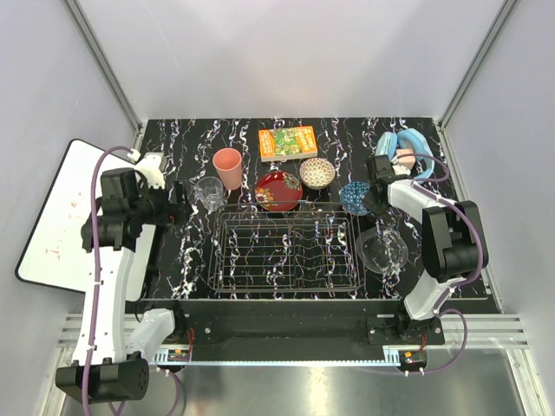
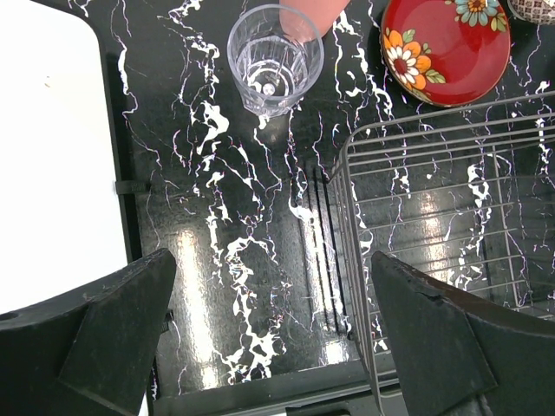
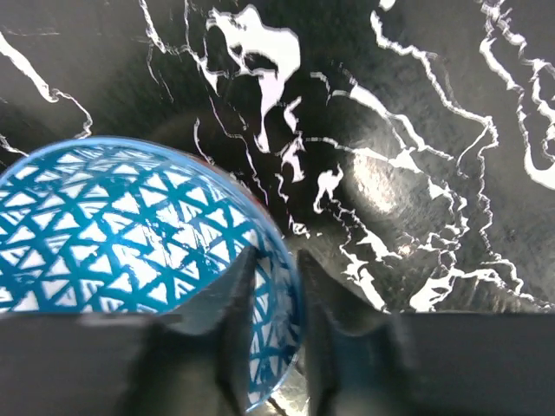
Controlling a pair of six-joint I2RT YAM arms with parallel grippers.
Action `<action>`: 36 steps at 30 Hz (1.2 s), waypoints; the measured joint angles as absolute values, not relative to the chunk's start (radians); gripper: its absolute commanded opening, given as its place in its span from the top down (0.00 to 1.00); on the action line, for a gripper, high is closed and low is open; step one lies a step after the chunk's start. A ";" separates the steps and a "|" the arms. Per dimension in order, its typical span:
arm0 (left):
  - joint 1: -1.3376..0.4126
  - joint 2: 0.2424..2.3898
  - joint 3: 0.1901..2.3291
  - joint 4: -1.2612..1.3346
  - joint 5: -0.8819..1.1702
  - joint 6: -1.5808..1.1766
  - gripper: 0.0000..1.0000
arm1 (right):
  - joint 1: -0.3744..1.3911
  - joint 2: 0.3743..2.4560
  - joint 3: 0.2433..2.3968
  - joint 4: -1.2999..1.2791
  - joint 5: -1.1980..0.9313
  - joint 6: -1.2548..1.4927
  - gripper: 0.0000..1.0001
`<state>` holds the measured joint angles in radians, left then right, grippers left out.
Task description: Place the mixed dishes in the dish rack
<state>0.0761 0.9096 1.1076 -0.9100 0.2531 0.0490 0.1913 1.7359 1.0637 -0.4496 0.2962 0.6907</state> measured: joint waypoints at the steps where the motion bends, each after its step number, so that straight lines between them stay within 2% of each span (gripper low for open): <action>1: 0.076 0.910 1.105 -0.910 0.253 0.049 0.01 | 0.191 1.728 1.058 -0.440 0.299 0.694 0.89; 4: 0.077 0.911 1.102 -0.910 0.253 0.049 0.01 | 0.191 1.692 1.047 -0.424 0.299 0.699 1.00; 11: 0.077 0.913 1.102 -0.910 0.254 0.049 0.01 | 0.222 1.584 1.009 -0.477 0.367 0.658 1.00; 20: 0.077 0.912 1.087 -0.904 0.253 0.053 0.01 | 0.330 1.337 1.011 -0.548 0.605 0.579 1.00; 30: 0.077 0.908 1.085 -0.904 0.253 0.056 0.01 | 0.395 1.314 1.058 -0.715 0.841 0.570 1.00; 36: 0.078 0.895 1.085 -0.904 0.253 0.062 0.01 | 0.618 1.310 1.131 -0.834 0.992 0.575 1.00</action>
